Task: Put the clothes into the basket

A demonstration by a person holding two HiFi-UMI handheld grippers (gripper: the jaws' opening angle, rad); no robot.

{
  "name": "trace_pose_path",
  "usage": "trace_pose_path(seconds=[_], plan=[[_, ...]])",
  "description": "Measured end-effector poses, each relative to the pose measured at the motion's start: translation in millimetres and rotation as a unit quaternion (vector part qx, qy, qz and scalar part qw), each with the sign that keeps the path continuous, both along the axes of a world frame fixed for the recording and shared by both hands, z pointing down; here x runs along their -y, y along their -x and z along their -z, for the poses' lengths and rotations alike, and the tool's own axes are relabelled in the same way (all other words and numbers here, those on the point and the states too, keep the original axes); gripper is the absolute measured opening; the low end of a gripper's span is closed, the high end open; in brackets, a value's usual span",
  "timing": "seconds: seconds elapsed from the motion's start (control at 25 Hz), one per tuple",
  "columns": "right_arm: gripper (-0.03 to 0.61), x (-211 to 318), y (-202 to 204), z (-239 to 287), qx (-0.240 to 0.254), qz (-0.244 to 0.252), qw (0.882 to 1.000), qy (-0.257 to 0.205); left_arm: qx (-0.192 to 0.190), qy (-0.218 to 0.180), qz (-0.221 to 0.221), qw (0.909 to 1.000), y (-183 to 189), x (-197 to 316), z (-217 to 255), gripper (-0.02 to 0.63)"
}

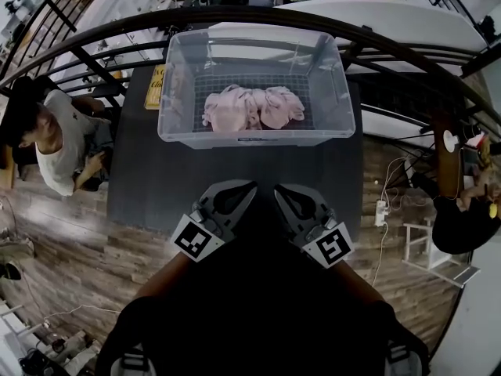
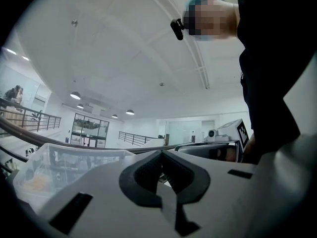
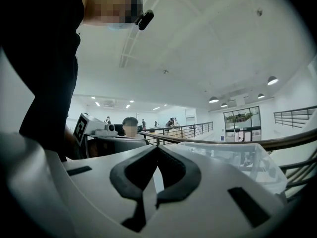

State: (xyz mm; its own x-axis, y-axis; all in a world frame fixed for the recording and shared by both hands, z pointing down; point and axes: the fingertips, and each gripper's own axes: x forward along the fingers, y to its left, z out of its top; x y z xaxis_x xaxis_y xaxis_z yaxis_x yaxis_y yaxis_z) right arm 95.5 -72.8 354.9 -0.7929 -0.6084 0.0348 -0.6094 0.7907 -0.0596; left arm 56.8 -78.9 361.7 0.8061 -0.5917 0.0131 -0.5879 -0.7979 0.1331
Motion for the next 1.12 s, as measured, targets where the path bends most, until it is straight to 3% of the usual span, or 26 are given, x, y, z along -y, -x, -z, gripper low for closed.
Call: trace_pose_path(seconds=[1.12], plan=[[0.017, 18, -6, -2, -0.006, -0.006, 1.0, -0.008, 0.007, -0.005, -0.005, 1.0, -8, 12, -4, 0.003]])
